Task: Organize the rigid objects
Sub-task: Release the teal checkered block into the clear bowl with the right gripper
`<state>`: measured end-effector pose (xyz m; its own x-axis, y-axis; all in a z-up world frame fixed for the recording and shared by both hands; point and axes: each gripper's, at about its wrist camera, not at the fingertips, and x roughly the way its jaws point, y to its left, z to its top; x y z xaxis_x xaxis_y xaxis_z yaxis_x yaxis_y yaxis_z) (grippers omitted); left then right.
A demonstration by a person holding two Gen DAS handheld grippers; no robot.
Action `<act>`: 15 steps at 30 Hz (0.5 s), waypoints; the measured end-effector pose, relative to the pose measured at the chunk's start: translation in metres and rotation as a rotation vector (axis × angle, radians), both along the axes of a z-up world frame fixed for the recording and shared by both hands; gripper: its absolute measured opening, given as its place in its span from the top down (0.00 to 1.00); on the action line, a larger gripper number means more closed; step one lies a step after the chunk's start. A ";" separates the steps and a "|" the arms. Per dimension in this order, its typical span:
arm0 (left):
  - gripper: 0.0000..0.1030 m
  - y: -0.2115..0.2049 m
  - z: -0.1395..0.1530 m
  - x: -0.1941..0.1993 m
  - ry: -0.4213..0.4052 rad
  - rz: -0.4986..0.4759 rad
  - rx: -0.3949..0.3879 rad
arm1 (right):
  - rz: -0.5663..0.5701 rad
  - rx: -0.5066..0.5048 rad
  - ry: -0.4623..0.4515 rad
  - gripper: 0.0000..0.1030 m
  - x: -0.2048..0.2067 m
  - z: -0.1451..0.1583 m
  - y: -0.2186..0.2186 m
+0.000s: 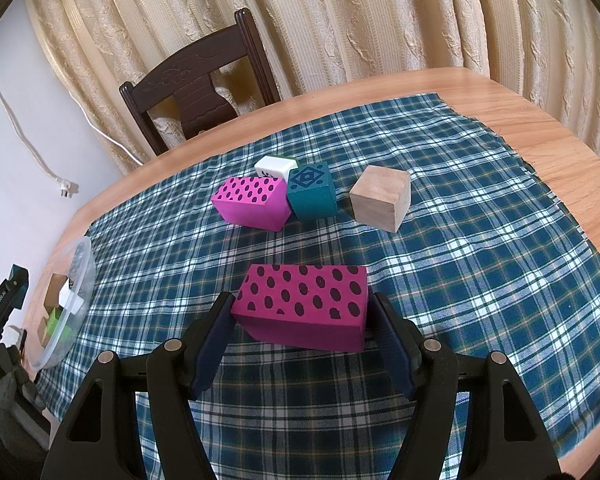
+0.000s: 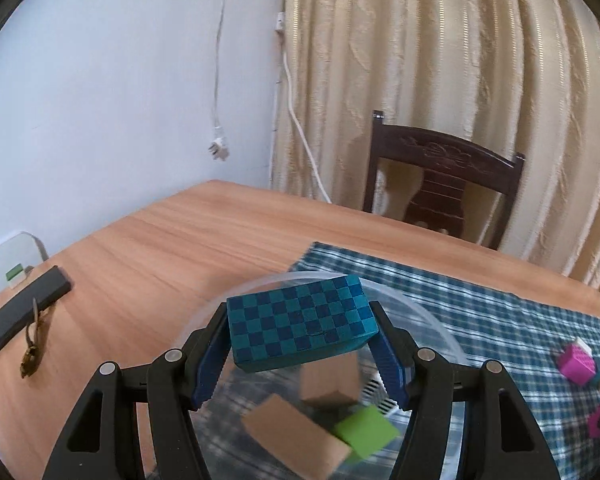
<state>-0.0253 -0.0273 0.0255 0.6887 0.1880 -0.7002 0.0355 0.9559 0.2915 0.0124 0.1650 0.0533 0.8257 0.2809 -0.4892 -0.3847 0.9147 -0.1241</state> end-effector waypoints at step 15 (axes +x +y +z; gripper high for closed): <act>0.32 0.000 0.000 0.000 0.000 0.000 0.000 | 0.032 -0.008 -0.015 0.08 -0.004 -0.003 0.010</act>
